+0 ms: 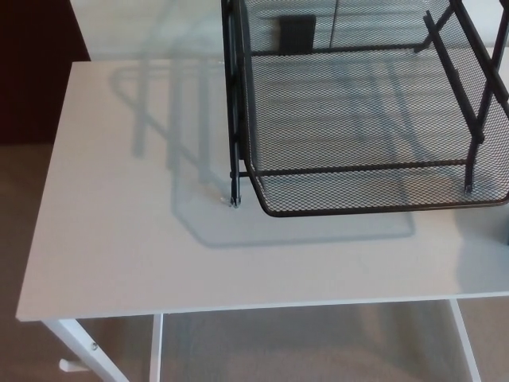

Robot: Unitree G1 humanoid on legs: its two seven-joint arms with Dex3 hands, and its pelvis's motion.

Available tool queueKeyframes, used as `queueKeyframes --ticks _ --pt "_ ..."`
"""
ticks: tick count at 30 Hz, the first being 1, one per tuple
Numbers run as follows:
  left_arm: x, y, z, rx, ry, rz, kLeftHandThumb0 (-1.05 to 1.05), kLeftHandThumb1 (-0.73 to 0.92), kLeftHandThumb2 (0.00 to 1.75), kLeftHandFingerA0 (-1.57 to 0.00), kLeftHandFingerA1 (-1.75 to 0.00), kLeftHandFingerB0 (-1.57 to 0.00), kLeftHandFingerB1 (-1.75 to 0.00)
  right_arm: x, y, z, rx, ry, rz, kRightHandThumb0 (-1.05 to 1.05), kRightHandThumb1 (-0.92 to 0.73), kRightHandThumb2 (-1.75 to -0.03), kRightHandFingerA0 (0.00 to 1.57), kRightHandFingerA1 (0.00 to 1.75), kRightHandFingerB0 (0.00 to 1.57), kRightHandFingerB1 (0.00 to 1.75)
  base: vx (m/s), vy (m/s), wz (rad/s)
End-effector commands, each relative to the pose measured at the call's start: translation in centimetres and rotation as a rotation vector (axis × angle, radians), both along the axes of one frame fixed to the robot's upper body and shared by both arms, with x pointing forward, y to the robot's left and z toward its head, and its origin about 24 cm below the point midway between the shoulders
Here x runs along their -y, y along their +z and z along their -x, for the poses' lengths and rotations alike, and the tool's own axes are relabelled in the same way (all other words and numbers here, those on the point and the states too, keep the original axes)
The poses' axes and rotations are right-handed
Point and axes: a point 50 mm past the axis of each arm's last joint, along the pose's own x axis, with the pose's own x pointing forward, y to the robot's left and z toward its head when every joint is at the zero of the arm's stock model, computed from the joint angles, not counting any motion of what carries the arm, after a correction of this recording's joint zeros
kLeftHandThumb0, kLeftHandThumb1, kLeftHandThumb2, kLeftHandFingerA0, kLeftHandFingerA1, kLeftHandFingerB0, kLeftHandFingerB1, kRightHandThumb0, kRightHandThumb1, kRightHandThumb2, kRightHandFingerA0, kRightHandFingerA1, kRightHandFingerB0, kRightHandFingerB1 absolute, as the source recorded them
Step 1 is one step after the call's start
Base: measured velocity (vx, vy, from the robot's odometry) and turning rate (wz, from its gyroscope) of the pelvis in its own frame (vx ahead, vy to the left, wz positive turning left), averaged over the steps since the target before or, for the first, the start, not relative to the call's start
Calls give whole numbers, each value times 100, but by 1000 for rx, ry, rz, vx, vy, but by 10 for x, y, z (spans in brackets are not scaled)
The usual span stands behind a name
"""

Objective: The robot walks towards a desk on which a file tray is kept in the middle and a cube is kept to its right. The robot lifts the cube using its right hand and places it on the file tray.

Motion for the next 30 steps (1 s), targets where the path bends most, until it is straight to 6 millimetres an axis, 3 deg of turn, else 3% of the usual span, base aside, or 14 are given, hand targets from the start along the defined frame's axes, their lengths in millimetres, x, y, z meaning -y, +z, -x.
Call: queueKeyframes --ticks 1,5,9,14,15,20,30 --pt "-10 20 -22 214 1 -7 -62 82 64 -25 -38 -22 -30 0 -3 1 -35 45 35 -67 -40 -81 0 24 6 25 0 0 0" --pt "-15 37 -49 359 14 -14 -62 83 65 -31 -38 -24 -30 3 0 1 -30 22 16 -65 -39 -80 0 23 6 27 0 0 0" --pt "-4 40 -59 392 -17 19 -61 82 63 -28 -41 -22 -31 3 -5 1 -35 18 16 -63 -38 -79 0 27 6 29 0 0 0" --pt "4 27 -46 317 -24 27 -62 80 63 -28 -41 -23 -31 0 -11 -5 -32 -4 16 -60 -37 -79 1 29 6 33 0 0 0" --pt "3 25 -43 306 -16 29 -61 81 63 -28 -41 -22 -31 0 -12 -6 -31 -7 15 -56 -54 -56 2 32 10 27 0 0 0" --pt "-3 12 -24 217 25 21 -61 84 64 -25 -40 -18 -29 -4 -19 -14 -23 -21 7 -56 -52 -58 5 29 11 25 0 0 0" --pt "-6 12 -18 195 12 19 -63 83 64 -25 -39 -19 -30 -17 -50 -11 -92 11 17 -56 -51 -58 7 30 12 24 0 0 0"
